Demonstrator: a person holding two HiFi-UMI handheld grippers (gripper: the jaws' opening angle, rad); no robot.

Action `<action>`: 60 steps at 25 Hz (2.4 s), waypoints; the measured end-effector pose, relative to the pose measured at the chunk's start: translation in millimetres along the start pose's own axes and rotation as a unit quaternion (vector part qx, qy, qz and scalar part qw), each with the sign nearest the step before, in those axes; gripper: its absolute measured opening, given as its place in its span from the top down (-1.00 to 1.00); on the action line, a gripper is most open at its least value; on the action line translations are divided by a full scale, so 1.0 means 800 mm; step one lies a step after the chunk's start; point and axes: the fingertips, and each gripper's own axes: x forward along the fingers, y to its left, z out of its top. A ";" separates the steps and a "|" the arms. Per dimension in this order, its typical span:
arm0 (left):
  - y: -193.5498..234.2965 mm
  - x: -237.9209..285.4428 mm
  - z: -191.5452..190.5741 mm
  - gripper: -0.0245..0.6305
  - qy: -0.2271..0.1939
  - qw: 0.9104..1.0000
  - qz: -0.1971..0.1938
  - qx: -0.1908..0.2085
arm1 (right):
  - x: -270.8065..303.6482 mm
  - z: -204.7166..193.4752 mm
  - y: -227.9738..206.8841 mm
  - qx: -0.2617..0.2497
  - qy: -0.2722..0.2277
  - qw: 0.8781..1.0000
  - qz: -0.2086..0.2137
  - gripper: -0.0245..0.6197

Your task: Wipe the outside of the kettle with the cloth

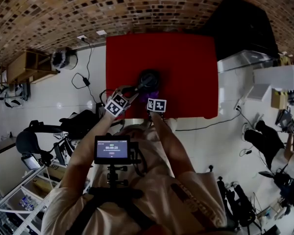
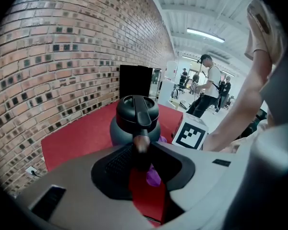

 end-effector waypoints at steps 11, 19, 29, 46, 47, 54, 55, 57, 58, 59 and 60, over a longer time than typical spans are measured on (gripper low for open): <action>0.000 0.001 -0.002 0.59 0.007 1.000 0.011 0.007 | -0.166 0.002 -0.125 0.090 -0.084 0.991 -0.045 0.69; 0.003 0.002 -0.007 0.60 0.020 1.000 0.009 0.007 | -0.245 0.036 -0.155 0.103 -0.177 0.978 -0.049 0.69; -0.004 0.003 -0.007 0.43 -0.002 1.000 0.013 -0.013 | -0.245 0.067 -0.110 0.057 -0.183 0.981 -0.011 0.68; 0.003 0.010 -0.036 0.41 0.021 0.997 0.047 -0.049 | -0.249 0.071 -0.080 0.016 -0.173 0.985 0.014 0.68; 0.004 0.011 -0.038 0.41 0.022 0.997 0.047 -0.051 | -0.249 0.066 -0.080 0.019 -0.171 0.985 0.013 0.68; 0.009 0.014 -0.046 0.41 0.025 0.997 0.046 -0.056 | -0.248 0.033 -0.082 0.031 -0.166 0.986 0.002 0.68; 0.009 0.015 -0.048 0.41 0.026 0.997 0.046 -0.057 | -0.248 0.030 -0.082 0.032 -0.166 0.986 0.001 0.68; 0.008 0.016 -0.048 0.41 0.027 0.997 0.044 -0.060 | -0.248 0.026 -0.082 0.034 -0.165 0.986 0.000 0.68; 0.008 0.017 -0.049 0.41 0.028 0.997 0.043 -0.060 | -0.249 0.025 -0.082 0.035 -0.165 0.986 0.000 0.68; 0.009 0.017 -0.051 0.41 0.030 0.997 0.043 -0.060 | -0.249 0.025 -0.081 0.035 -0.166 0.986 0.000 0.68; 0.010 0.018 -0.052 0.41 0.032 0.997 0.043 -0.060 | -0.249 0.026 -0.080 0.035 -0.166 0.985 0.001 0.68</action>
